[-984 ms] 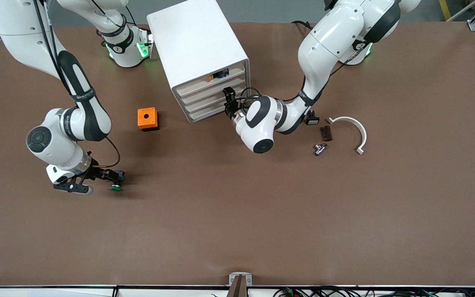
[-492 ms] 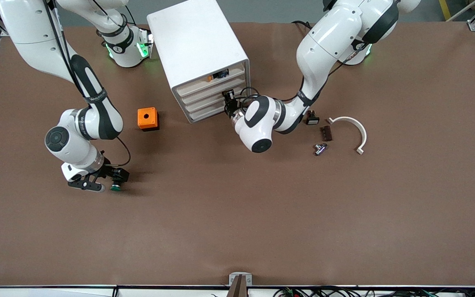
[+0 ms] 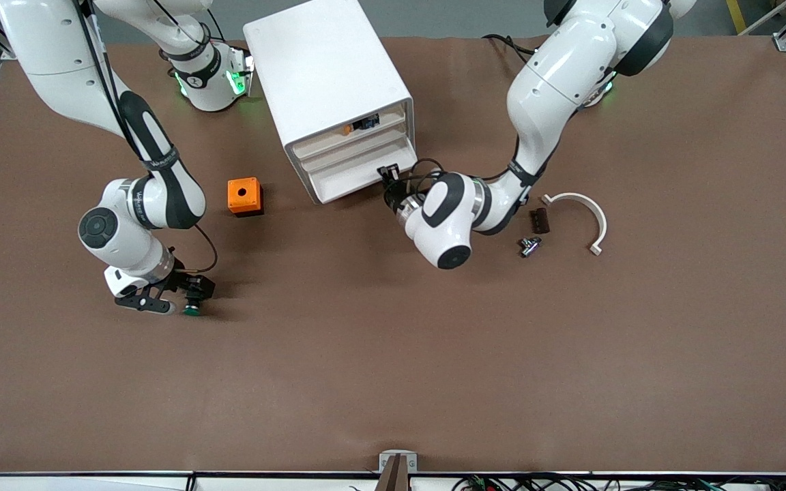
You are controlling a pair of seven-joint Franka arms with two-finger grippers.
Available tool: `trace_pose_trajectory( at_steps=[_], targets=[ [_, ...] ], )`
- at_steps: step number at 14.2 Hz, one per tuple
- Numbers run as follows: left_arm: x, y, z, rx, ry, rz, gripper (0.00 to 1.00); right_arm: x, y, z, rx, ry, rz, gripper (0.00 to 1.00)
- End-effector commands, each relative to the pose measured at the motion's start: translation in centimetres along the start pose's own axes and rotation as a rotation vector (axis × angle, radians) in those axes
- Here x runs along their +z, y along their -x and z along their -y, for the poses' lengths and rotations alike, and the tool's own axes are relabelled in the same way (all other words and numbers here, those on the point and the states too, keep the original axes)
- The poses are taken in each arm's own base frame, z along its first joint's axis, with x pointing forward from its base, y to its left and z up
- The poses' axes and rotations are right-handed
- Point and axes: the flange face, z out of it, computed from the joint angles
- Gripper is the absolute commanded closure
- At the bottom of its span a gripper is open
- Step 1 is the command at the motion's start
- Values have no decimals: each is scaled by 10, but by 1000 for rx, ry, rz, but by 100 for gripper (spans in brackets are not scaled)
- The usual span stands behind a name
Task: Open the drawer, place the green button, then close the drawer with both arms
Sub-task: 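Pull the drawer open with the left gripper while the right gripper grasps the button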
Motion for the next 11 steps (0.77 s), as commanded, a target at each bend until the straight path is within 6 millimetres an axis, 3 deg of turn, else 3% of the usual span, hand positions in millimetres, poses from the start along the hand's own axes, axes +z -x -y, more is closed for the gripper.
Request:
trace_pose_trajectory(
  at_steps=[1,2,4,5,8,9,11],
  targets=[
    [-32,-7,-14,102,71,8,100,3,4,-1,7,8,-2,21],
    [-45,-14,-23,114,79,23,100,3,4,-1,6,10,4,40],
    [-64,-25,-35,132,94,46,100,4,4,-1,7,10,5,90],
    [-70,-28,-40,143,103,54,100,4,5,0,8,9,7,100],
    [-87,-39,-49,166,114,76,98,2,3,1,9,7,3,100],
    [-93,-43,-52,176,113,90,77,-1,2,1,15,7,3,100],
    [-98,-44,-52,176,113,96,3,-16,4,14,60,7,23,100]
  ],
)
